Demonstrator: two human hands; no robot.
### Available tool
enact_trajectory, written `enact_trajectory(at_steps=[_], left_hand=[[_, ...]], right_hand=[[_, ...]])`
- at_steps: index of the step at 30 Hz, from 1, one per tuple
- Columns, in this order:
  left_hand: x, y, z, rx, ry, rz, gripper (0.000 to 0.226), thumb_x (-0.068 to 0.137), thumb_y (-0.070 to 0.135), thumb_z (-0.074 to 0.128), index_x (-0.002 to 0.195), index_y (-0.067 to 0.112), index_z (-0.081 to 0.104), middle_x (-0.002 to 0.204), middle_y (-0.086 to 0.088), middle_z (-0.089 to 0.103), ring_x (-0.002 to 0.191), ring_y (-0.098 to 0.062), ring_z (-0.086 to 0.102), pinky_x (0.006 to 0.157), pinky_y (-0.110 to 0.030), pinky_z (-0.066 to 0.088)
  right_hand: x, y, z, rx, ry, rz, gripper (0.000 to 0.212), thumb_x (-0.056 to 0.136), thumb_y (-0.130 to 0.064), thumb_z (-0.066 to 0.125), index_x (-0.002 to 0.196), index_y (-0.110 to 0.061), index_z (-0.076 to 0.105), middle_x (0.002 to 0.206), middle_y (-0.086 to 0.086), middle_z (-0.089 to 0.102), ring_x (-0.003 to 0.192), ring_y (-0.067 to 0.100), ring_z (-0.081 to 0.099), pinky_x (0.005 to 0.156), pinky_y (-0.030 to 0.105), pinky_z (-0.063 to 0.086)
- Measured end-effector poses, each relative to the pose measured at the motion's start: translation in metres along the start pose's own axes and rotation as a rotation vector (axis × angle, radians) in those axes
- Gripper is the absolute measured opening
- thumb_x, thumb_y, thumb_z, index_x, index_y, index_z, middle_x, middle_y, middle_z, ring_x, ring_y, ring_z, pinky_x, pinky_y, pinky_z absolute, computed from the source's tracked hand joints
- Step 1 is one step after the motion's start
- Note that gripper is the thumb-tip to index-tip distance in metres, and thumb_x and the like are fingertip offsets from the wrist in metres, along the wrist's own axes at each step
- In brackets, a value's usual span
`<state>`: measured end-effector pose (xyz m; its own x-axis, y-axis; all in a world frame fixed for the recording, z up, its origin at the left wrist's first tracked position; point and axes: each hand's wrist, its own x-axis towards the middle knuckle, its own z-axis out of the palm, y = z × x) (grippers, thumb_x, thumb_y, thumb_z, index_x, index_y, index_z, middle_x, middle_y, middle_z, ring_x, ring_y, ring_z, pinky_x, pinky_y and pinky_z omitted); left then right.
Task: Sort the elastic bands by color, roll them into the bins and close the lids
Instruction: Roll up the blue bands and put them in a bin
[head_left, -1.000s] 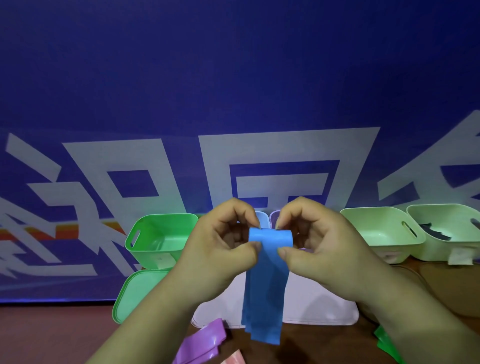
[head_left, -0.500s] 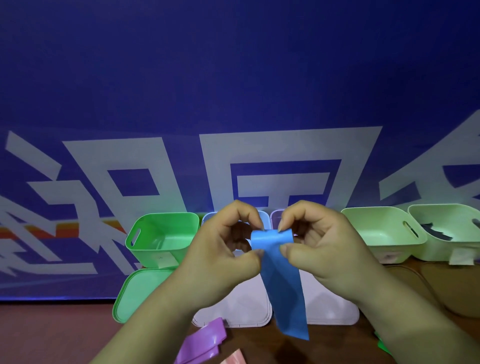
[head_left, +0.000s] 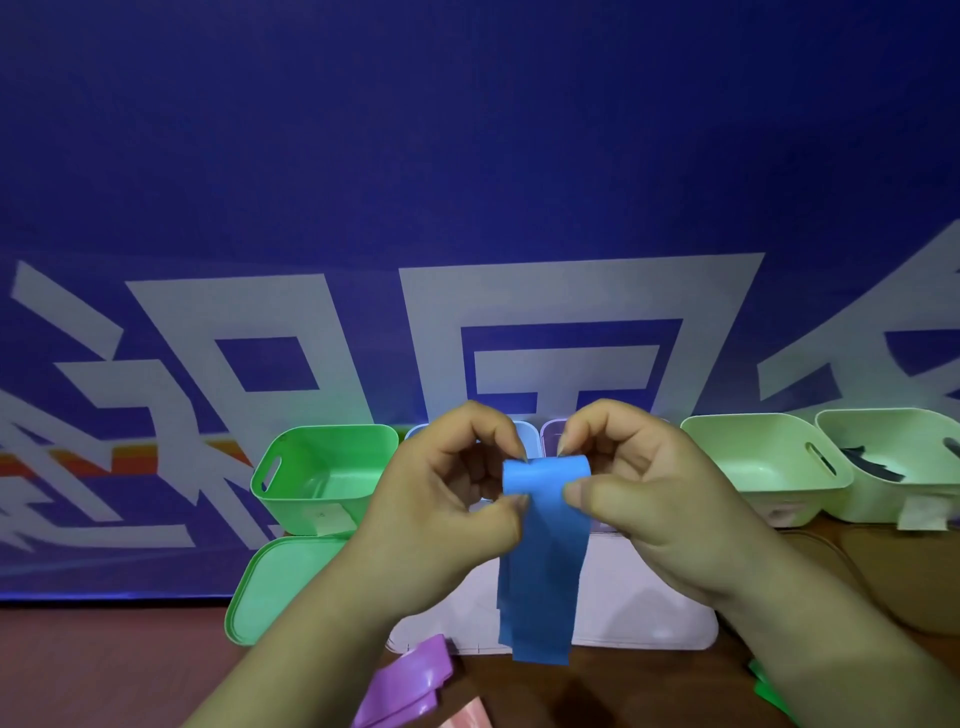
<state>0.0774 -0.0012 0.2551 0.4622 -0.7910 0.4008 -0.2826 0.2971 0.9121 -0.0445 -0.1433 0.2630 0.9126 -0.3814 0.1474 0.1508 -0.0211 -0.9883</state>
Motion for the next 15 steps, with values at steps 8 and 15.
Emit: enact_trajectory(at_steps=[8, 15], left_hand=[[-0.0005, 0.0010, 0.0019, -0.073, 0.019, -0.058, 0.024, 0.066, 0.000, 0.065, 0.085, 0.012, 0.058, 0.078, -0.015, 0.052, 0.067, -0.024, 0.045, 0.054, -0.028, 0.040], [-0.0010, 0.0008, 0.0024, -0.101, 0.020, -0.089, 0.024, 0.067, 0.002, 0.065, 0.085, 0.014, 0.057, 0.078, -0.009, 0.052, 0.064, -0.022, 0.046, 0.051, -0.026, 0.039]], right_hand=[[-0.0055, -0.0024, -0.0048, -0.167, -0.047, -0.108, 0.031, 0.069, 0.001, 0.066, 0.088, -0.023, 0.061, 0.080, -0.001, 0.058, 0.065, 0.041, 0.043, 0.059, 0.039, 0.043], [-0.0060, -0.0021, -0.0050, -0.199, -0.042, -0.158, 0.030, 0.068, 0.002, 0.068, 0.086, -0.023, 0.062, 0.078, 0.011, 0.057, 0.067, 0.032, 0.050, 0.061, 0.035, 0.047]])
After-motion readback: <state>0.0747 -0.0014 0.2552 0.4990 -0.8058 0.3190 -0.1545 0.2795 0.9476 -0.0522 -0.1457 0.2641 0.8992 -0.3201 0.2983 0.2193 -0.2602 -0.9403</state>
